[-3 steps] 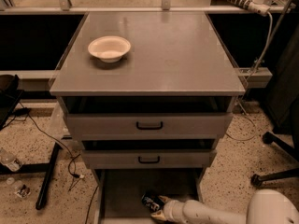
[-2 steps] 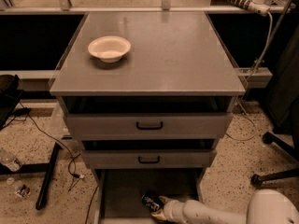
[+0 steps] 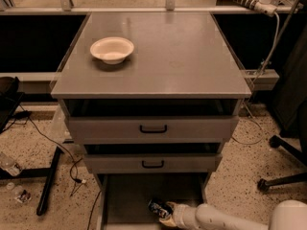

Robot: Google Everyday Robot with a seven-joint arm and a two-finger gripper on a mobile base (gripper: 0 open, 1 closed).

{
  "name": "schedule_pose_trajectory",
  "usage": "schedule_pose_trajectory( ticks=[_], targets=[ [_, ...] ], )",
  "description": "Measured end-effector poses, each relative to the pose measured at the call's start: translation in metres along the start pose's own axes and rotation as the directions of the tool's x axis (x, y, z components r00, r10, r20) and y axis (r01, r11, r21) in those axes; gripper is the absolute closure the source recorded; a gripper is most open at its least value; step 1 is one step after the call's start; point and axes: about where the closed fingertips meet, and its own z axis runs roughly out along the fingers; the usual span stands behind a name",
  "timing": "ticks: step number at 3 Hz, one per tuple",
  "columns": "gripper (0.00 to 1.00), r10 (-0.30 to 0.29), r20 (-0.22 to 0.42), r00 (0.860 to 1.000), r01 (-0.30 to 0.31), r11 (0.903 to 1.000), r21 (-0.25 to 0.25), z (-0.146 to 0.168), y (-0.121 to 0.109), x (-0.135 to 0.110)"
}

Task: Pick pepsi can from bottom drawer and place on counter

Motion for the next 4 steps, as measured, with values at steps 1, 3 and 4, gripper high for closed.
schedule_pose_trajectory(
  ticks=[1,3,4],
  targets=[
    [1.00,-0.032,0.046,0.998,0.034,0.9991,-0.024,-0.047,-0.001,-0.018],
    [1.00,-0.161,0.087,0.983,0.163,0.9863,-0.023,-0.170,-0.025,-0.080],
    [1.00,-0.215,0.068,0.974,0.217,0.9758,-0.026,-0.232,-0.051,-0.127]
  ],
)
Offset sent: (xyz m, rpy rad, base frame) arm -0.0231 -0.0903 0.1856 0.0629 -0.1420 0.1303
